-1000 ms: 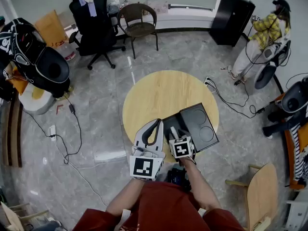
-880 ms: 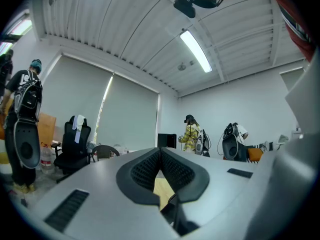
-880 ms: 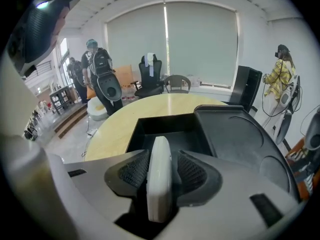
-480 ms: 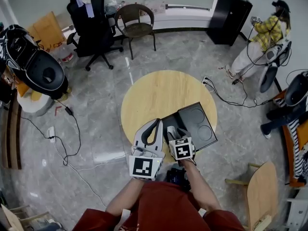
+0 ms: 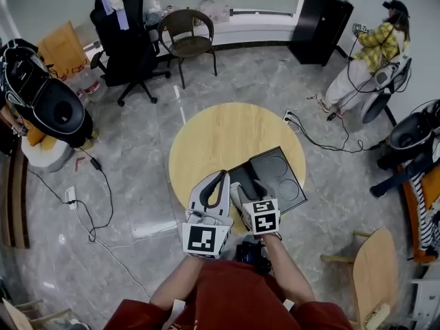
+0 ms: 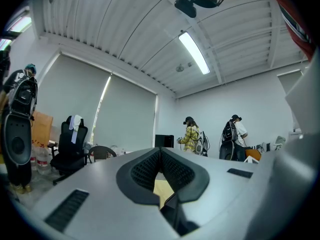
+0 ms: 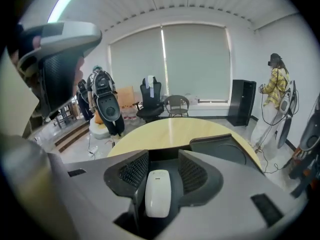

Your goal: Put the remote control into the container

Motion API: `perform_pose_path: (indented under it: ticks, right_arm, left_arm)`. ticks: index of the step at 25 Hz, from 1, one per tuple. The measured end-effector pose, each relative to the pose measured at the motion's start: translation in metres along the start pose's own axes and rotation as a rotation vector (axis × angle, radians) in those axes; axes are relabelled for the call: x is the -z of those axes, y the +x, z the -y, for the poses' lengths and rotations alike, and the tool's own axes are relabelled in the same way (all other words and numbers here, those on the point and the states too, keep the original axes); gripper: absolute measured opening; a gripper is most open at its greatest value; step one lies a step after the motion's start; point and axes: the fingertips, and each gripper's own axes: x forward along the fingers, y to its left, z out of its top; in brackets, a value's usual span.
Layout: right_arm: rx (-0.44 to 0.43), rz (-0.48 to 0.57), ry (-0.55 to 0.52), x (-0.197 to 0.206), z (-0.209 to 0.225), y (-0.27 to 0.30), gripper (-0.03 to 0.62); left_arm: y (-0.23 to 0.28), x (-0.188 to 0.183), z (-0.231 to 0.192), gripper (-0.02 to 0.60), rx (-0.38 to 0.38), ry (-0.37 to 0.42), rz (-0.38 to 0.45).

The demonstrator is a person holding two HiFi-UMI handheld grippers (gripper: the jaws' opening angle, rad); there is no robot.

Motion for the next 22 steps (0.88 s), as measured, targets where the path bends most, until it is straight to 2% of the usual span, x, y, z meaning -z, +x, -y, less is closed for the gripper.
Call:
perform_pose_path:
  ticks: [7, 12, 16, 22]
  right_arm:
    - [0.021, 0.171, 0.001, -0.049, 0.002, -0.039, 0.179]
    - [0.022, 0.255, 0.004, -0.074, 0.003, -0.06, 0.179]
    - [0.024, 0.318, 0.003, -0.092, -0.003, -0.078, 0.179]
    - [0.026, 0.432, 0.01, -0.116, -0.01, -0.114, 0.179]
  left_arm:
    - [0.0, -0.001, 0.002, 0.018, 0.011, 0.004, 0.007]
    - [0.007, -0.007, 0.003, 0.018, 0.009, -0.014, 0.038]
    - [0.005, -0.002, 0.001, 0.018, 0.016, -0.002, 0.008]
    - [0.004, -0.002, -0.003, 0.018, 0.012, -0.006, 0.005]
